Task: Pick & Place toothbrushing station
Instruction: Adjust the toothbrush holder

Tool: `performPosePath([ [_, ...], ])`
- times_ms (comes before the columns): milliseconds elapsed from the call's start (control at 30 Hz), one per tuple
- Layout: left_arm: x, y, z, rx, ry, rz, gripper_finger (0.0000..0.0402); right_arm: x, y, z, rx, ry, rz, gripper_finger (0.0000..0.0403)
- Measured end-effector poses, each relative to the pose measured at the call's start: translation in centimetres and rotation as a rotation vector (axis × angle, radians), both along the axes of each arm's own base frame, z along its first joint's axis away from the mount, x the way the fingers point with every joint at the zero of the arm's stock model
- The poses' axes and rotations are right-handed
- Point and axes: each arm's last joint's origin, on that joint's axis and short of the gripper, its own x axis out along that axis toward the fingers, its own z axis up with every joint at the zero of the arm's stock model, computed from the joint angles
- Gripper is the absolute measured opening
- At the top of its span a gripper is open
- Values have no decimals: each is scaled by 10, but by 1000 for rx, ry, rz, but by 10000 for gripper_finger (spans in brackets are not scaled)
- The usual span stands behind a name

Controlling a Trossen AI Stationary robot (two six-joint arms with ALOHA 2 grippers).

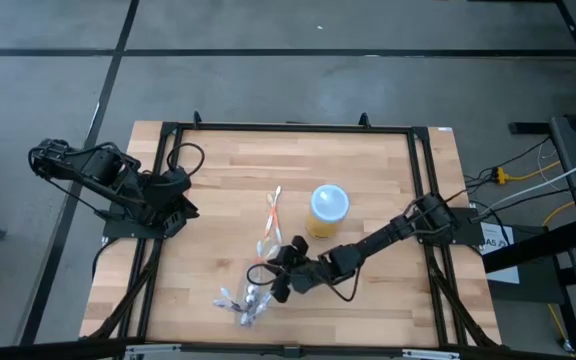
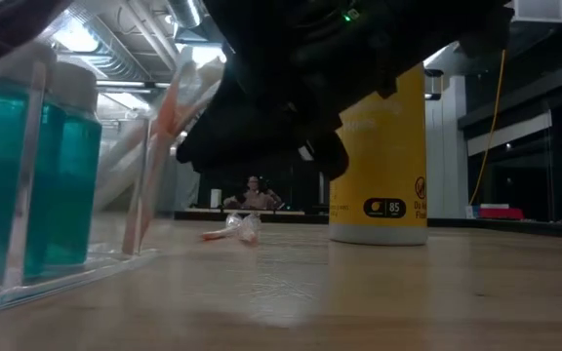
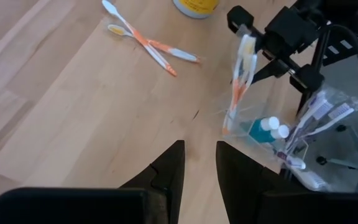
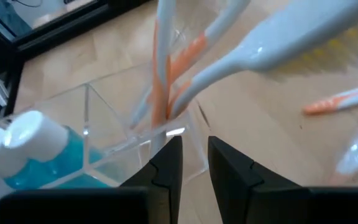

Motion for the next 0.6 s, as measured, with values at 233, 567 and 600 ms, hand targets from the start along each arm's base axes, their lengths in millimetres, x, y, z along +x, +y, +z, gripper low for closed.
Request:
performPosePath([
  [233, 1, 0, 0, -8, -7, 6, 86, 7, -6, 5, 1, -45, 30, 79],
  [567, -8, 2, -6, -37, 113, 50, 86, 5, -13, 5, -2, -30, -71, 79],
  [600, -11, 2, -7, -52, 147, 51, 86, 5, -14, 7, 7, -44, -94, 79],
])
